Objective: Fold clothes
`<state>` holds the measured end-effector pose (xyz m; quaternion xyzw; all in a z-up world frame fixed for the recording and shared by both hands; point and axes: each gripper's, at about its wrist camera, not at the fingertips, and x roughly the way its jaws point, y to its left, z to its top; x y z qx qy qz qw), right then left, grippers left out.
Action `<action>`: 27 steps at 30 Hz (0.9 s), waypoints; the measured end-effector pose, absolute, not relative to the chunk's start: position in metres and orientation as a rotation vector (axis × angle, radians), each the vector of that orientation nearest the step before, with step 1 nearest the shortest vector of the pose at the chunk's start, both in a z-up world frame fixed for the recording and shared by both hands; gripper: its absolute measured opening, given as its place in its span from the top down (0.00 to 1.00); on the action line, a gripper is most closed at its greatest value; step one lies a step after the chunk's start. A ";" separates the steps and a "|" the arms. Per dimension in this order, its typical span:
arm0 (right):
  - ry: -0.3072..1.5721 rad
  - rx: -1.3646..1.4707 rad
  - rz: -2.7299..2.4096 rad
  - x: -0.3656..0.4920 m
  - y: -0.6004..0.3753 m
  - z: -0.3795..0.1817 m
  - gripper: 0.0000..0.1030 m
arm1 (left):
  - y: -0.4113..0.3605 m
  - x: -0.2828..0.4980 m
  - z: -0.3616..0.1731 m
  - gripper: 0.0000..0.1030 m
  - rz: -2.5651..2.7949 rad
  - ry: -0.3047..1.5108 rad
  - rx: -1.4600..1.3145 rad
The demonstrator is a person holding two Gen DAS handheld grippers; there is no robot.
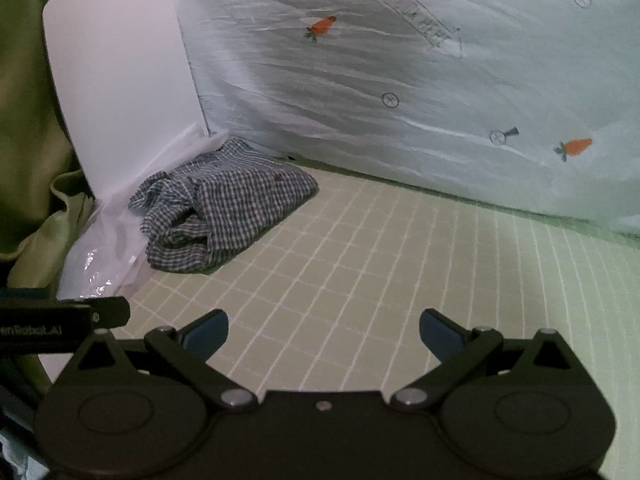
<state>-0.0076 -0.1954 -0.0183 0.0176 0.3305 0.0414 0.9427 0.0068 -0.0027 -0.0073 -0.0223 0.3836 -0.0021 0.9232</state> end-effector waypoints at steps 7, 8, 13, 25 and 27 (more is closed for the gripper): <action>0.672 -0.004 0.101 0.022 -0.202 -0.016 0.00 | -0.012 0.032 0.000 0.00 0.035 0.766 -0.047; 0.673 -0.005 0.102 0.026 -0.204 -0.016 0.00 | -0.012 0.037 0.001 0.00 0.042 0.763 -0.048; 0.673 -0.014 0.118 0.059 -0.210 -0.015 0.00 | -0.004 0.071 -0.003 0.00 0.117 0.786 -0.084; 0.713 -0.027 0.187 0.203 -0.202 -0.034 0.05 | 0.040 0.211 -0.036 0.01 0.201 0.852 -0.252; 0.735 -0.021 0.189 0.226 -0.200 -0.042 0.09 | 0.044 0.242 -0.045 0.04 0.190 0.868 -0.275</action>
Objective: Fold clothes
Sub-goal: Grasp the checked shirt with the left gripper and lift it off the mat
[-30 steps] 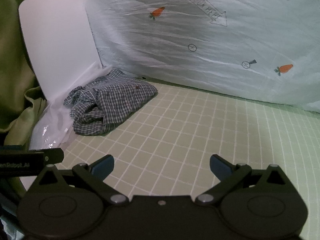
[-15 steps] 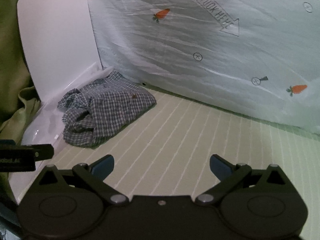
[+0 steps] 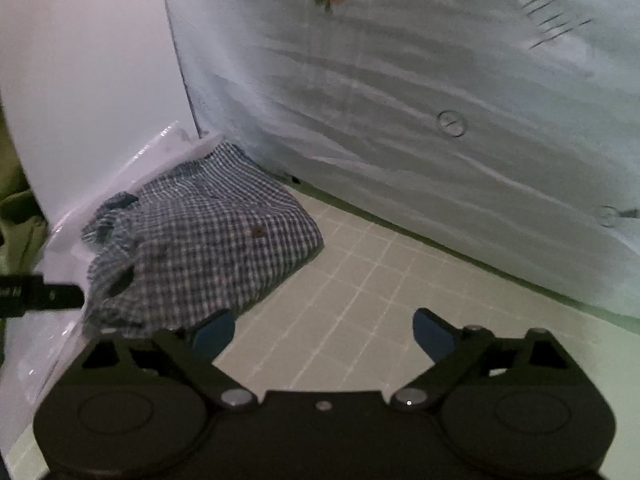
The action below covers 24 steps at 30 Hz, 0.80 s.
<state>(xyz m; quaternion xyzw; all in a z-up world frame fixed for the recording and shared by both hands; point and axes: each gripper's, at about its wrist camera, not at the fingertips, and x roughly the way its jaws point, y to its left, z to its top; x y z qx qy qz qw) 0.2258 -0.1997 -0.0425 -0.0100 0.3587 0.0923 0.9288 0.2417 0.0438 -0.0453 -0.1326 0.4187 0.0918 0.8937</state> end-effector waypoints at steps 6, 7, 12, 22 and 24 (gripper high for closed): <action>0.807 0.028 0.154 0.271 -0.203 -0.070 0.10 | 0.041 0.308 -0.075 0.27 0.116 0.917 -0.296; 0.822 0.036 0.141 0.274 -0.206 -0.076 0.10 | 0.040 0.314 -0.080 0.36 0.103 0.927 -0.297; 0.887 0.055 0.061 0.266 -0.226 -0.100 0.10 | 0.028 0.337 -0.102 0.96 0.026 0.960 -0.272; 0.940 0.218 -0.163 0.183 -0.299 -0.114 0.10 | -0.051 0.252 -0.091 0.97 -0.248 0.965 -0.130; 0.927 0.236 -0.194 0.158 -0.309 -0.108 0.10 | -0.071 0.226 -0.092 0.97 -0.319 0.987 -0.113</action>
